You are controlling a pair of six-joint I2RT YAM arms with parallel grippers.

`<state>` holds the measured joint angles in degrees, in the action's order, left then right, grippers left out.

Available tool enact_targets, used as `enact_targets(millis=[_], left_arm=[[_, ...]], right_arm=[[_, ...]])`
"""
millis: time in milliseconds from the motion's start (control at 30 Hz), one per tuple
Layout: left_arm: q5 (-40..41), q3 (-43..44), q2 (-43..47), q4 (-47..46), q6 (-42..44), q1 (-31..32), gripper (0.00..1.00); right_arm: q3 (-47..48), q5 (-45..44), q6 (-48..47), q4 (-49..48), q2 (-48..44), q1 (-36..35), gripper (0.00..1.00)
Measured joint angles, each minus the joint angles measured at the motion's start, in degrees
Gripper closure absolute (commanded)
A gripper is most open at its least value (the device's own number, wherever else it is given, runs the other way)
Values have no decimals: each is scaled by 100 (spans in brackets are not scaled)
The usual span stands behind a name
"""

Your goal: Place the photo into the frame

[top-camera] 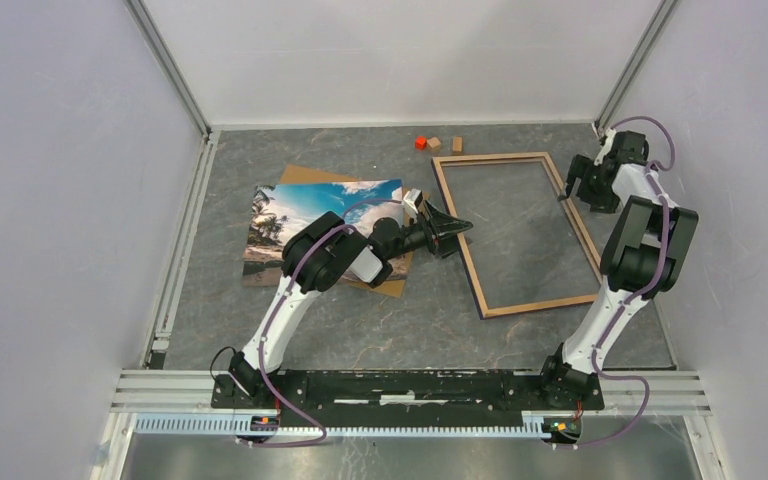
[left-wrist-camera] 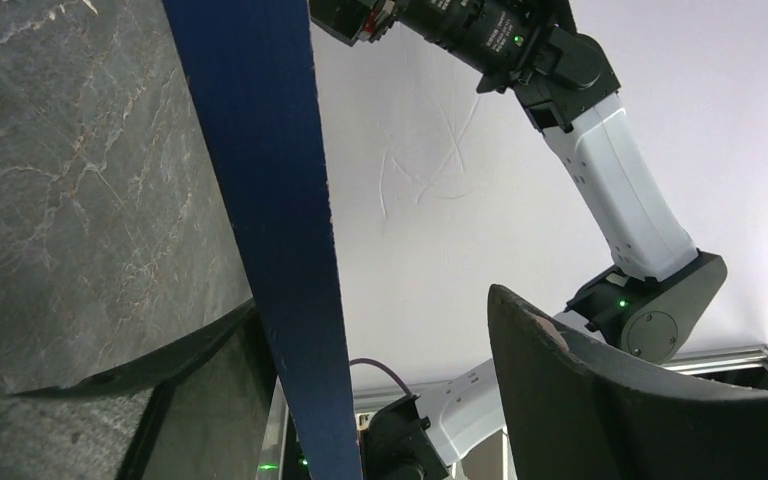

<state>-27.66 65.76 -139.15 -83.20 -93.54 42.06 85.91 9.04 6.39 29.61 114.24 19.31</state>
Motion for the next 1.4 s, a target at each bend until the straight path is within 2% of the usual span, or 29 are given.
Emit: enact_targets(millis=[467,833,1400], left_arm=[[-302,352,11,-9,-22,-39,18],[-433,496,13,-7,-20,-74,21],[-435,564,284,-28,-223,-85,6]], right_arm=[[-518,409,-15,-350,48,149,11],[-798,780,142,-782,-4,286,11],[-872,1123,258,-835,-186,481,11]])
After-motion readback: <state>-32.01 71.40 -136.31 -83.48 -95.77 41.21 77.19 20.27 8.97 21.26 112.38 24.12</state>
